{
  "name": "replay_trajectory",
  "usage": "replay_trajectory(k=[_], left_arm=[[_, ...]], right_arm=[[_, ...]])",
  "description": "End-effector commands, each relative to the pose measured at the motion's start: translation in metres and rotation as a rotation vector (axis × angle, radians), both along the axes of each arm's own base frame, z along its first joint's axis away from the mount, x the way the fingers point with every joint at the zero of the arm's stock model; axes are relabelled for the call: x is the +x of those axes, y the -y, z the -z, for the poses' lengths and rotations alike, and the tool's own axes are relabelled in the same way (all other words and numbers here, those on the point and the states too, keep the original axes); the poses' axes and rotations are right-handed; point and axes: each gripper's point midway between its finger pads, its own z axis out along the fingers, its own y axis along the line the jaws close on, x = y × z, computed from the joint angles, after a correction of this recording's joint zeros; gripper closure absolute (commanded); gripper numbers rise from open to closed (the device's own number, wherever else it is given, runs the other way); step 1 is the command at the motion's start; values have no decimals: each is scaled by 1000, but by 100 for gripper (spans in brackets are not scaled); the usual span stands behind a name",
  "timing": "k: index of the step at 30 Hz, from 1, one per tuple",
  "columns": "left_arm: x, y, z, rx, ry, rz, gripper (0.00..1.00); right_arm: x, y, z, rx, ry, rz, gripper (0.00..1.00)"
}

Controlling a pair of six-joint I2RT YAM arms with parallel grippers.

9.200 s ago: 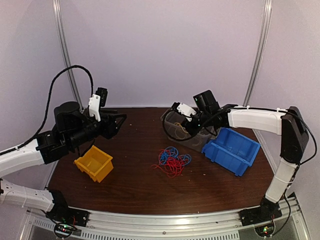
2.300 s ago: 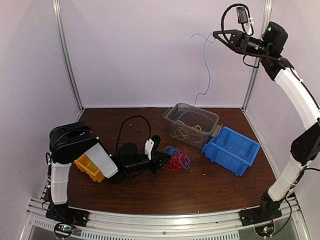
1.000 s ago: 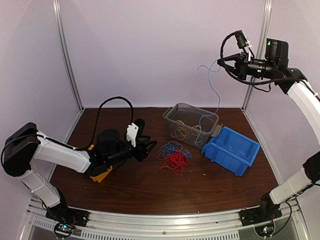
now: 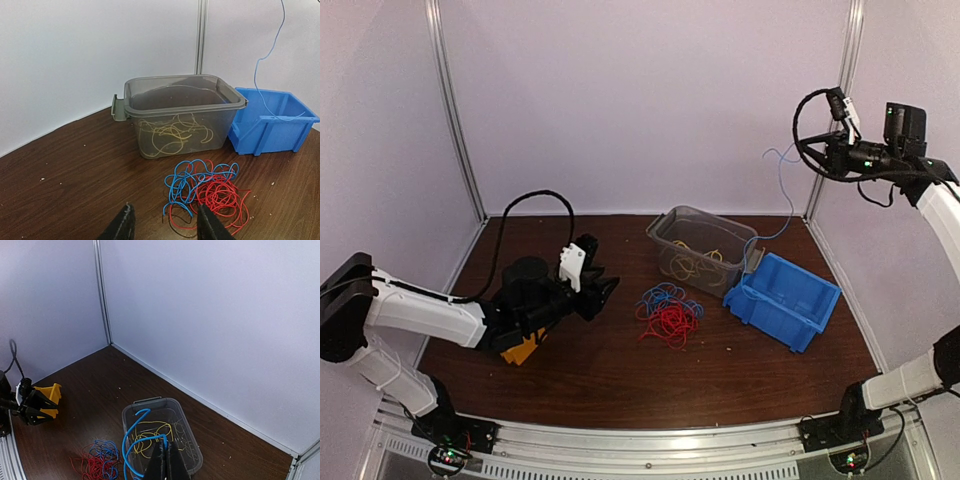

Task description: Untangle the cables

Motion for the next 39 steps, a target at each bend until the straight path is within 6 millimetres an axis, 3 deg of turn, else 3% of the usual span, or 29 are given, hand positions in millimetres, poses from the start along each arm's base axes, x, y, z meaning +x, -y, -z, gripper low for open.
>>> replay_trajectory(k=[1,10,17,23,27,29,31,34,39], left_arm=[[1,-3,-6,-3,32,-19,56],[3,2,1,7,19,-11,56],[4,3,5,14,14,-13,56],[5,2,8,21,9,-19,56],[5,2,9,19,7,-20,56],[6,4,10,21,4,-16,56],[6,5,11,23,2,-12,56],[6,6,11,23,0,-8,55],[7,8,12,20,-11,-6,55]], right_arm=[[-7,26,7,-42,-7,84,100],[-15,55,48,-103,-90,170,100],[-12,64,128,-161,-292,184,100],[-13,72,179,-190,-411,223,100],[-17,81,223,-254,-502,246,100],[-20,85,245,-298,-551,247,90],[-23,87,261,-334,-601,231,71],[-24,88,263,-348,-625,222,59],[-15,80,226,-283,-516,218,49]])
